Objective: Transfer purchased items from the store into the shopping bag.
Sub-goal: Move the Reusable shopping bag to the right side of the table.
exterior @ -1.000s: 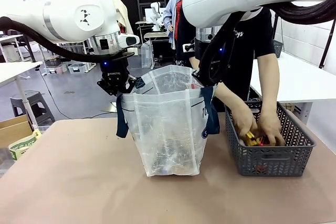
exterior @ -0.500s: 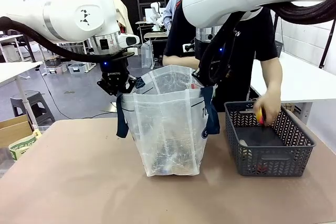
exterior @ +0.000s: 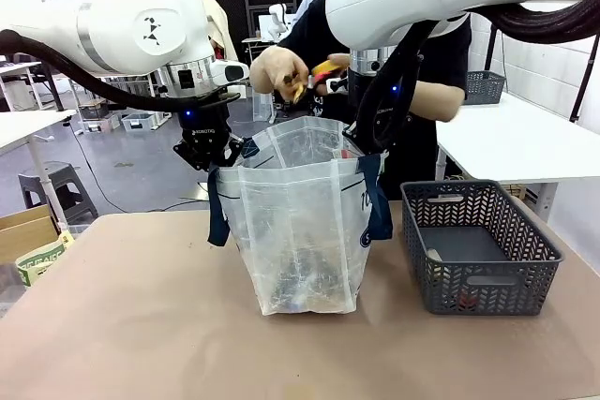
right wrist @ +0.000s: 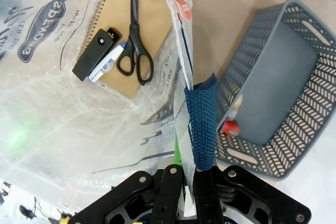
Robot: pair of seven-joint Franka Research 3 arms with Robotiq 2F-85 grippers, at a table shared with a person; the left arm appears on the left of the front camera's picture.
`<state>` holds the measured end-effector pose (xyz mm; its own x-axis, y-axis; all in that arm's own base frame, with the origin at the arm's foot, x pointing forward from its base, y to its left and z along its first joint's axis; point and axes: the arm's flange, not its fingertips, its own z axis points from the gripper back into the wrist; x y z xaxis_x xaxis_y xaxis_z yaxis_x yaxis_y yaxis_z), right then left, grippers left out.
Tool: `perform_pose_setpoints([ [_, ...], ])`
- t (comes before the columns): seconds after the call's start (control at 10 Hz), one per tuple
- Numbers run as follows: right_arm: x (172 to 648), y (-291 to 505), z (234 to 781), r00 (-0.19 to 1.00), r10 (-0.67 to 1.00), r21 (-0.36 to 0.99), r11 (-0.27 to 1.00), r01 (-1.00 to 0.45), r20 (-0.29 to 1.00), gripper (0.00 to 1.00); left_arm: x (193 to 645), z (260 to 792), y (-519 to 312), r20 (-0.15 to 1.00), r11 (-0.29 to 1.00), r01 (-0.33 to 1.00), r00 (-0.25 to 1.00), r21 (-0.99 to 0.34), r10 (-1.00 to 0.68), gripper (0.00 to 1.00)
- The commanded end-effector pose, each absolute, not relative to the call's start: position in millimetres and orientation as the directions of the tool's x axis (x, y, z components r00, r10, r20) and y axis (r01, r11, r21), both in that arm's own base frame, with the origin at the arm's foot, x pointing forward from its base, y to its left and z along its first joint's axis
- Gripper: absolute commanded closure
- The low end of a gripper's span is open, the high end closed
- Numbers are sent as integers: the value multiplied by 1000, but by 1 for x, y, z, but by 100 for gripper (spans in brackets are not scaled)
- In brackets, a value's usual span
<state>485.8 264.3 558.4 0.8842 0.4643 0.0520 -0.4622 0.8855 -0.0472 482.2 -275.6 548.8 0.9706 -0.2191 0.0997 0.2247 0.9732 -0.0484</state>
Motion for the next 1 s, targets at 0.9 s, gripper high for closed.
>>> perform_pose_setpoints([
  [0.9,486,264,561,883,466,-49,885,-463,59,100,482,552,-274,106,974,222,971,-49,-216,100],
])
